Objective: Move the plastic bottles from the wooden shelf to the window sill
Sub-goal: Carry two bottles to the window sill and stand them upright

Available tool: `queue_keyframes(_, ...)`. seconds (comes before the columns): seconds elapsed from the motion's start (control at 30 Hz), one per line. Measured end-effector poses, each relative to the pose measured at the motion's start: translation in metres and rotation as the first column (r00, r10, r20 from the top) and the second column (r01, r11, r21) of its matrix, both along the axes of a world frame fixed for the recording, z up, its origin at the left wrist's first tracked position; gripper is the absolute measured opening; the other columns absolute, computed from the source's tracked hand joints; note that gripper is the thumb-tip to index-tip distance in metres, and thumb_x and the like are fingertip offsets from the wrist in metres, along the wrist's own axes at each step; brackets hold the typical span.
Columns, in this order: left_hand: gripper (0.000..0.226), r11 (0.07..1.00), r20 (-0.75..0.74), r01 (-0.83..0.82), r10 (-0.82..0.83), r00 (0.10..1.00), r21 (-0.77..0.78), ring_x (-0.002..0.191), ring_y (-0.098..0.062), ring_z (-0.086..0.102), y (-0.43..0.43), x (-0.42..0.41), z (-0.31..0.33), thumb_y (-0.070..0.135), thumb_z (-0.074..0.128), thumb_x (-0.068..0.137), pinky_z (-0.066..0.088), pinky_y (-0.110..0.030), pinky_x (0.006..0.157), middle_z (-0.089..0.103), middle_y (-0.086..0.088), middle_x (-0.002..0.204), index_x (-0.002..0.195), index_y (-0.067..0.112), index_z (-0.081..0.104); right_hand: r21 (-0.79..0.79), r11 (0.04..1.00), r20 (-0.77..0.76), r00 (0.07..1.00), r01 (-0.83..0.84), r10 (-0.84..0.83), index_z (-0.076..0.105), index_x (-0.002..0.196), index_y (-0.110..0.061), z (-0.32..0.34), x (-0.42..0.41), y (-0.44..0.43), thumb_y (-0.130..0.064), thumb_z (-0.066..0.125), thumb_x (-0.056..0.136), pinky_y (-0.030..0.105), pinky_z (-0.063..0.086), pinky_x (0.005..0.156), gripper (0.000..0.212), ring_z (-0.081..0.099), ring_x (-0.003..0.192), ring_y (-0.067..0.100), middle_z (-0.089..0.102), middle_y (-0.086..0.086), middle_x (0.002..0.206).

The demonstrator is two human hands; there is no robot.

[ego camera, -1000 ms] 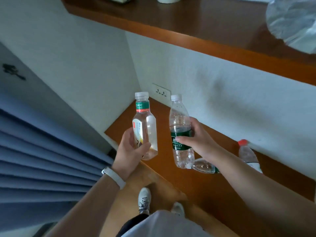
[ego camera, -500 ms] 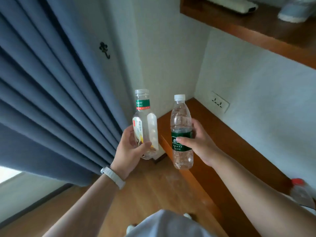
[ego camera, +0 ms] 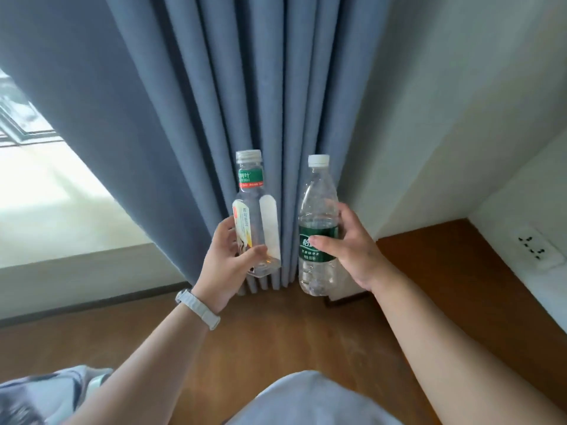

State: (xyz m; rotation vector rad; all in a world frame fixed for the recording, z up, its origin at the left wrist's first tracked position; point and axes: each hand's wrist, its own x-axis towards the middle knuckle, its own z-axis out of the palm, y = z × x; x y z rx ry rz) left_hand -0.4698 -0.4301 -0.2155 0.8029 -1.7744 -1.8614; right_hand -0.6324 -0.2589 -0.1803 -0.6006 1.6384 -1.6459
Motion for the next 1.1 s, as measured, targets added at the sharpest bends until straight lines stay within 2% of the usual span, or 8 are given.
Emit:
queue_keyframes(0.13,0.074,0.996,-0.035,-0.083,0.084,0.996,0.009,0.097,-0.024,0.072,-0.041,0.038,0.001,0.015,0.083,0.068,0.061,-0.039,0.081,0.074,0.003,0.105,0.135,0.015,0.051,-0.006,0.997,-0.036,0.996,-0.078,0.078,0.054,0.123,-0.029,0.001,0.023,-0.057,-0.011,0.077,0.068,0.032,0.056,0.080,0.062,0.069,0.100,0.018,0.068,0.000,0.111)
queue_keyframes(0.23,0.072,0.987,-0.035,-0.157,0.158,0.987,0.014,0.096,-0.021,0.073,-0.066,0.066,0.004,0.018,0.081,0.067,0.061,-0.043,0.082,0.074,0.012,0.102,0.132,0.018,0.051,-0.006,0.989,-0.060,0.987,-0.147,0.147,0.053,0.123,-0.029,0.000,0.041,-0.096,-0.011,0.076,0.069,0.034,0.056,0.082,0.061,0.068,0.101,0.017,0.069,-0.001,0.110)
queue_keyframes(0.43,0.088,0.949,-0.040,-0.315,0.316,0.948,0.021,0.108,-0.035,0.071,-0.104,0.111,0.000,0.032,0.086,0.062,0.057,-0.057,0.091,0.066,-0.015,0.125,0.140,0.018,0.048,0.042,0.944,-0.101,0.939,-0.326,0.329,0.051,0.128,-0.033,-0.004,0.063,-0.156,-0.017,0.077,0.073,0.039,0.057,0.086,0.064,0.067,0.106,0.018,0.066,0.002,0.118)
queue_keyframes(0.6,0.088,0.907,-0.021,-0.421,0.421,0.907,0.009,0.105,-0.030,0.072,-0.118,0.127,-0.003,0.035,0.086,0.063,0.062,-0.044,0.084,0.068,-0.010,0.123,0.140,0.018,0.048,0.085,0.882,-0.125,0.873,-0.464,0.472,0.045,0.134,-0.029,-0.006,0.064,-0.201,-0.017,0.078,0.077,0.043,0.058,0.088,0.068,0.067,0.107,0.019,0.063,0.005,0.122)
queue_keyframes(0.73,0.073,0.848,-0.014,-0.530,0.530,0.848,0.018,0.097,-0.020,0.075,-0.129,0.129,0.000,0.018,0.084,0.066,0.061,-0.030,0.073,0.073,0.004,0.110,0.132,0.024,0.052,0.112,0.830,-0.205,0.804,-0.547,0.558,0.044,0.132,-0.042,-0.011,0.060,-0.240,-0.035,0.079,0.067,0.045,0.055,0.093,0.075,0.064,0.110,0.013,0.061,-0.006,0.121)
queue_keyframes(0.9,0.087,0.781,-0.012,-0.624,0.625,0.781,0.013,0.104,-0.025,0.073,-0.140,0.128,0.012,0.025,0.089,0.065,0.062,-0.035,0.077,0.065,-0.013,0.123,0.141,0.017,0.048,0.124,0.738,-0.204,0.711,-0.663,0.673,0.045,0.118,-0.063,-0.010,0.039,-0.284,-0.032,0.080,0.071,0.047,0.056,0.091,0.066,0.065,0.106,0.008,0.062,-0.020,0.114)
queue_keyframes(1.0,0.092,0.730,0.010,-0.683,0.684,0.730,-0.026,0.106,-0.025,0.073,-0.145,0.124,0.022,0.042,0.094,0.055,0.062,-0.040,0.081,0.067,-0.008,0.122,0.135,0.026,0.052,0.115,0.683,-0.204,0.656,-0.721,0.727,0.046,0.114,-0.061,-0.011,0.025,-0.304,-0.018,0.078,0.080,0.041,0.057,0.089,0.064,0.066,0.100,0.004,0.065,-0.021,0.109)
queue_keyframes(1.1,0.084,0.664,-0.012,-0.745,0.746,0.666,-0.060,0.103,-0.021,0.074,-0.150,0.120,0.032,0.029,0.087,0.062,0.062,-0.034,0.076,0.067,-0.005,0.119,0.137,0.022,0.050,0.103,0.629,-0.203,0.603,-0.770,0.772,0.047,0.117,-0.054,-0.010,0.017,-0.325,-0.015,0.078,0.080,0.033,0.058,0.080,0.062,0.068,0.095,0.003,0.068,-0.015,0.108)
